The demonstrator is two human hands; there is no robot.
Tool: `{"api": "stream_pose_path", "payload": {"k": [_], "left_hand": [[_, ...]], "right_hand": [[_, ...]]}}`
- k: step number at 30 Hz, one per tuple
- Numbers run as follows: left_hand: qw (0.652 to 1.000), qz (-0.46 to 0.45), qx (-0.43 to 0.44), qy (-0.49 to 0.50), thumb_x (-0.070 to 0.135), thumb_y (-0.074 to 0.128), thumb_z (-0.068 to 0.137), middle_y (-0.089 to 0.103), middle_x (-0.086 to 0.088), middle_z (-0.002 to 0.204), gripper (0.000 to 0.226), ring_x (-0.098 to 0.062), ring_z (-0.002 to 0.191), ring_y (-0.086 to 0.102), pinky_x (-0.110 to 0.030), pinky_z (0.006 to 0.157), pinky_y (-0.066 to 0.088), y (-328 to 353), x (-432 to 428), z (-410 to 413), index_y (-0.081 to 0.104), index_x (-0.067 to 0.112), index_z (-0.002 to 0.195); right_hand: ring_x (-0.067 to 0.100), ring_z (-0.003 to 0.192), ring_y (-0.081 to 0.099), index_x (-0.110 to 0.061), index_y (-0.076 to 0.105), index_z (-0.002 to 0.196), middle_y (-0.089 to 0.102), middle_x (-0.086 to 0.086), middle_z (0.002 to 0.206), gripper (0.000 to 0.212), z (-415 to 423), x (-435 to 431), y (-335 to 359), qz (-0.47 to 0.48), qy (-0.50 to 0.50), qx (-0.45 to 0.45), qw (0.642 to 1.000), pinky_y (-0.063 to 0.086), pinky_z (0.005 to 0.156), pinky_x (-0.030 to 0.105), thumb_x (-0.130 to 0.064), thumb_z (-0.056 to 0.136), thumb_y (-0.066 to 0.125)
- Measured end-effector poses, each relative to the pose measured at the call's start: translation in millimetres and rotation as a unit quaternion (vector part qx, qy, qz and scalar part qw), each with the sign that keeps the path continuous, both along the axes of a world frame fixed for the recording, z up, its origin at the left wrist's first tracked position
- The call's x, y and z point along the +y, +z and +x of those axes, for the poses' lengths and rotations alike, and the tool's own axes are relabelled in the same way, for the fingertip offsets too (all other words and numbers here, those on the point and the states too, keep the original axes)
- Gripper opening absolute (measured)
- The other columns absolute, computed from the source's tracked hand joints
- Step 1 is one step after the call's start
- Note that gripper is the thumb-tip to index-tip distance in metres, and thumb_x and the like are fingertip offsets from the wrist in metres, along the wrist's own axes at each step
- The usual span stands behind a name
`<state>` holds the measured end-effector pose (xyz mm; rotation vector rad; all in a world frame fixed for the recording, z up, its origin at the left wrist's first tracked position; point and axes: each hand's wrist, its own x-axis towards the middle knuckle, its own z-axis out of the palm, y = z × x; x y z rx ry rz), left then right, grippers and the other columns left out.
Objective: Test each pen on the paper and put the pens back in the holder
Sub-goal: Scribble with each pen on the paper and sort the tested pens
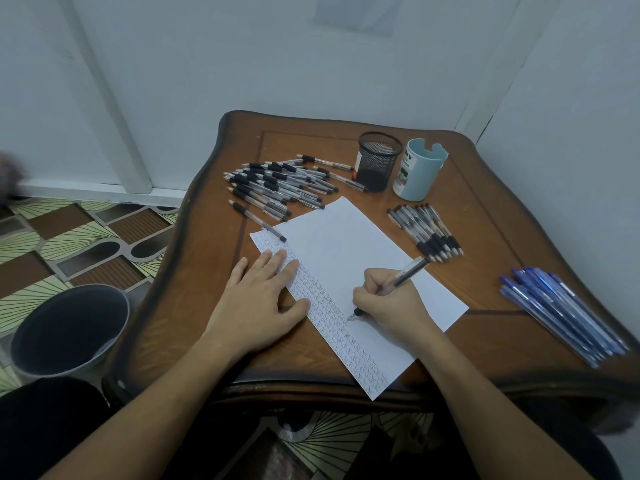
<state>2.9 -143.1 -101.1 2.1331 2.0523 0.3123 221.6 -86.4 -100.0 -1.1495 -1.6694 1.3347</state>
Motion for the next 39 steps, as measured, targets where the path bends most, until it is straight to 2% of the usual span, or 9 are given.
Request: {"api": "stream_pose_path", "payload": {"k": [18, 22, 24, 26, 28, 29, 31, 35, 39], "left_hand": [[1.0, 0.004, -0.008, -0.003, 0.074, 0.007, 0.076, 0.013, 0.008, 0.16, 0.085, -0.011, 0.148, 0.004, -0.039, 0.118, -0.007, 1, -1, 0, 0.024, 0.037, 0.15], [1.0, 0.005, -0.002, -0.001, 0.074, 0.007, 0.076, 0.011, 0.009, 0.161, 0.084, -0.01, 0.148, 0.003, -0.038, 0.118, -0.007, 0, -1, 0, 0.022, 0.037, 0.15], [1.0, 0.007, -0.008, 0.001, 0.074, 0.008, 0.076, 0.012, 0.008, 0.161, 0.084, -0.01, 0.148, 0.004, -0.039, 0.118, -0.006, 0, -1, 0, 0.023, 0.037, 0.15], [1.0, 0.005, -0.006, 0.001, 0.073, 0.008, 0.076, 0.012, 0.009, 0.161, 0.084, -0.01, 0.148, 0.004, -0.039, 0.118, -0.006, 0, -1, 0, 0.023, 0.037, 0.15], [1.0, 0.008, -0.009, 0.0, 0.073, 0.008, 0.076, 0.012, 0.009, 0.161, 0.084, -0.01, 0.148, 0.003, -0.039, 0.118, -0.006, 0, -1, 0, 0.024, 0.037, 0.15], [1.0, 0.01, -0.013, 0.001, 0.072, 0.009, 0.076, 0.013, 0.008, 0.161, 0.083, -0.01, 0.148, 0.004, -0.039, 0.118, -0.005, 0, -1, 0, 0.024, 0.036, 0.15], [1.0, 0.011, -0.017, 0.001, 0.072, 0.01, 0.077, 0.013, 0.008, 0.16, 0.083, -0.011, 0.148, 0.004, -0.039, 0.118, -0.005, 0, -2, 1, 0.025, 0.036, 0.15], [1.0, 0.007, -0.007, 0.002, 0.073, 0.008, 0.076, 0.012, 0.009, 0.161, 0.084, -0.01, 0.148, 0.003, -0.039, 0.119, -0.005, 1, -2, 0, 0.023, 0.037, 0.15], [1.0, 0.005, -0.006, -0.001, 0.073, 0.006, 0.076, 0.011, 0.009, 0.161, 0.084, -0.01, 0.148, 0.003, -0.039, 0.118, -0.007, 1, -1, 0, 0.022, 0.037, 0.15]], "right_hand": [[0.018, 0.056, 0.037, -0.022, 0.034, 0.048, 0.03, 0.001, 0.054, 0.037, 3, 3, -3, -0.024, 0.013, 0.018, 0.999, 0.041, 0.056, 0.03, -0.014, 0.069, 0.063], [0.015, 0.058, 0.043, -0.021, 0.036, 0.05, 0.034, 0.003, 0.056, 0.04, 1, 3, -1, -0.011, -0.008, 0.01, 1.0, 0.045, 0.06, 0.032, -0.01, 0.076, 0.064], [0.011, 0.056, 0.05, -0.022, 0.045, 0.047, 0.045, -0.001, 0.054, 0.048, 2, 6, 3, -0.036, -0.044, 0.049, 0.997, 0.045, 0.06, 0.031, -0.002, 0.086, 0.063], [0.013, 0.058, 0.05, -0.023, 0.052, 0.048, 0.052, 0.001, 0.056, 0.051, 3, 8, 10, -0.07, -0.083, 0.099, 0.989, 0.043, 0.062, 0.031, -0.004, 0.095, 0.057], [0.016, 0.055, 0.046, -0.021, 0.058, 0.059, 0.051, 0.005, 0.054, 0.043, 3, 8, 18, -0.094, -0.105, 0.137, 0.98, 0.041, 0.06, 0.031, -0.021, 0.102, 0.052], [0.016, 0.05, 0.043, -0.019, 0.062, 0.073, 0.049, 0.005, 0.051, 0.036, 3, 7, 21, -0.1, -0.108, 0.142, 0.979, 0.04, 0.056, 0.029, -0.035, 0.102, 0.048], [0.014, 0.042, 0.038, -0.017, 0.058, 0.101, 0.045, 0.003, 0.045, 0.042, 3, 7, 25, -0.113, -0.114, 0.134, 0.978, 0.034, 0.046, 0.025, -0.054, 0.096, 0.039], [0.013, 0.04, 0.035, -0.013, 0.051, 0.103, 0.043, 0.002, 0.044, 0.033, -2, 6, 28, -0.096, -0.137, 0.107, 0.98, 0.028, 0.044, 0.026, -0.041, 0.106, 0.034], [0.015, 0.044, 0.038, -0.017, 0.052, 0.105, 0.047, 0.002, 0.051, 0.028, -5, 7, 31, -0.096, -0.131, 0.117, 0.98, 0.029, 0.048, 0.029, -0.041, 0.105, 0.038]]}}
